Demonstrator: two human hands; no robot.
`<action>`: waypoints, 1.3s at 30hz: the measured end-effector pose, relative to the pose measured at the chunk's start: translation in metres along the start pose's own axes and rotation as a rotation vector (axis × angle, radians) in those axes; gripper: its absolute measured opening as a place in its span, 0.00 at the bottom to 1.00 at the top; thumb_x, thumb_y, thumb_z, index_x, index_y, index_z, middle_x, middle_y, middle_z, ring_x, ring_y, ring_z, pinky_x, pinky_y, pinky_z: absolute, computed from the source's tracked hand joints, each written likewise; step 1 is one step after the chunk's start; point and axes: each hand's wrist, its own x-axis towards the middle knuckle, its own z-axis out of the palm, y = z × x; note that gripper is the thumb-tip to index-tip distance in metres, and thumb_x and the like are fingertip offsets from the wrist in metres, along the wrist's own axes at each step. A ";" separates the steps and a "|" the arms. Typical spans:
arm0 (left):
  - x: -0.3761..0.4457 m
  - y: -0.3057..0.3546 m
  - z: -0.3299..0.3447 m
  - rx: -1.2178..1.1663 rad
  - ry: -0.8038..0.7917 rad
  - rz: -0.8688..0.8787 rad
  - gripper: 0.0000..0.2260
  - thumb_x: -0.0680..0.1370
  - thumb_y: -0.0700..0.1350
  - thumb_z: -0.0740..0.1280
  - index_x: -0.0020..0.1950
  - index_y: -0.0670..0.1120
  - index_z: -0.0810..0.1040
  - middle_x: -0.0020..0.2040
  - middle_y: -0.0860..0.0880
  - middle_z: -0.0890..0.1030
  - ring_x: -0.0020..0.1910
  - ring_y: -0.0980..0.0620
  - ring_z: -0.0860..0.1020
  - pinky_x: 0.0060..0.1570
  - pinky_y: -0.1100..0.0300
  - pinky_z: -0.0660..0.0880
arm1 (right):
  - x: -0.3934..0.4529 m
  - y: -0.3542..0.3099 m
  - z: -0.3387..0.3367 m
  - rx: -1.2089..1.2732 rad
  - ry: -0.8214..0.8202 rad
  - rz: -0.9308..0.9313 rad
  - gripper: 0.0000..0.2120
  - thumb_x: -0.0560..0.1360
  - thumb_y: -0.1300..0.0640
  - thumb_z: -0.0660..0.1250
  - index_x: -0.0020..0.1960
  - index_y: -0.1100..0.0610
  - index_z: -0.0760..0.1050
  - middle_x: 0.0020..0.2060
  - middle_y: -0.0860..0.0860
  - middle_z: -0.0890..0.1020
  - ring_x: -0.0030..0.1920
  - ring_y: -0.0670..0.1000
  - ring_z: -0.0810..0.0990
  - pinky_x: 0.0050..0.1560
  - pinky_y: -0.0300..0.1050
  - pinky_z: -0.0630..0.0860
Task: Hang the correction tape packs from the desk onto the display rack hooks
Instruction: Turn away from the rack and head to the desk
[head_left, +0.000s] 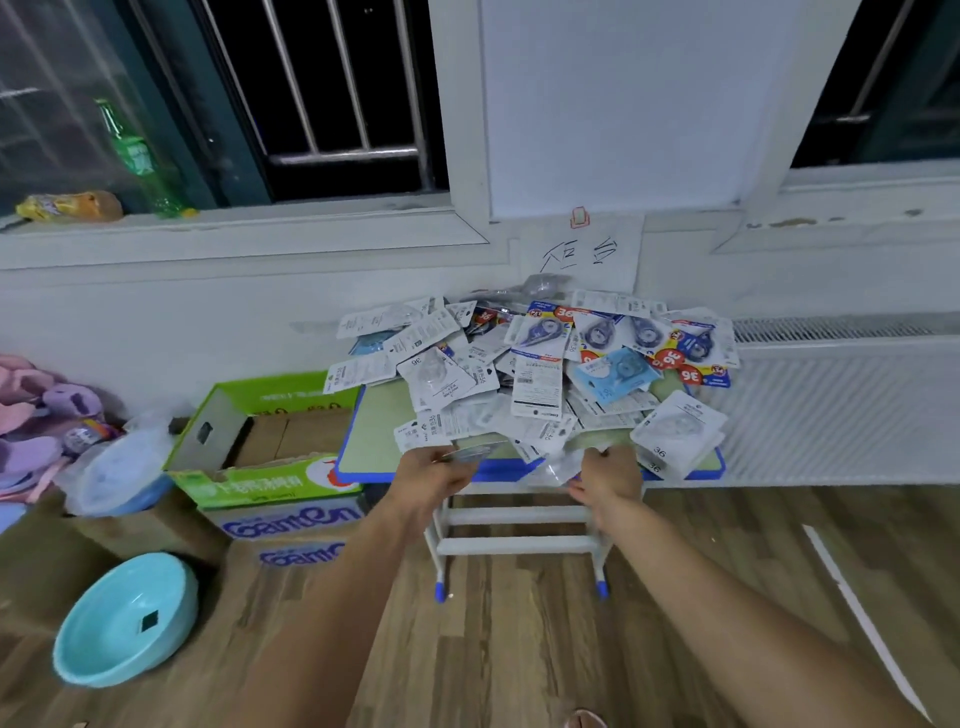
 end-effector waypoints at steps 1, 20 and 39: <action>-0.002 0.000 0.003 0.044 0.011 0.018 0.04 0.72 0.31 0.70 0.41 0.38 0.79 0.36 0.46 0.82 0.40 0.48 0.79 0.39 0.64 0.77 | -0.005 0.001 -0.008 -0.064 0.042 -0.027 0.17 0.80 0.61 0.57 0.68 0.62 0.64 0.60 0.62 0.76 0.49 0.60 0.80 0.39 0.48 0.80; -0.100 -0.013 0.217 0.335 -0.504 0.053 0.08 0.76 0.45 0.70 0.46 0.40 0.82 0.43 0.43 0.85 0.41 0.45 0.83 0.43 0.53 0.81 | -0.093 0.056 -0.263 -0.297 0.491 -0.429 0.10 0.78 0.56 0.64 0.49 0.59 0.81 0.40 0.53 0.83 0.39 0.48 0.76 0.35 0.37 0.63; -0.534 -0.147 0.497 0.422 -1.327 0.116 0.05 0.79 0.46 0.67 0.47 0.45 0.79 0.40 0.44 0.85 0.37 0.46 0.83 0.40 0.47 0.81 | -0.429 0.249 -0.640 -0.008 0.975 -0.300 0.06 0.73 0.61 0.69 0.40 0.52 0.80 0.35 0.51 0.81 0.35 0.45 0.75 0.39 0.41 0.71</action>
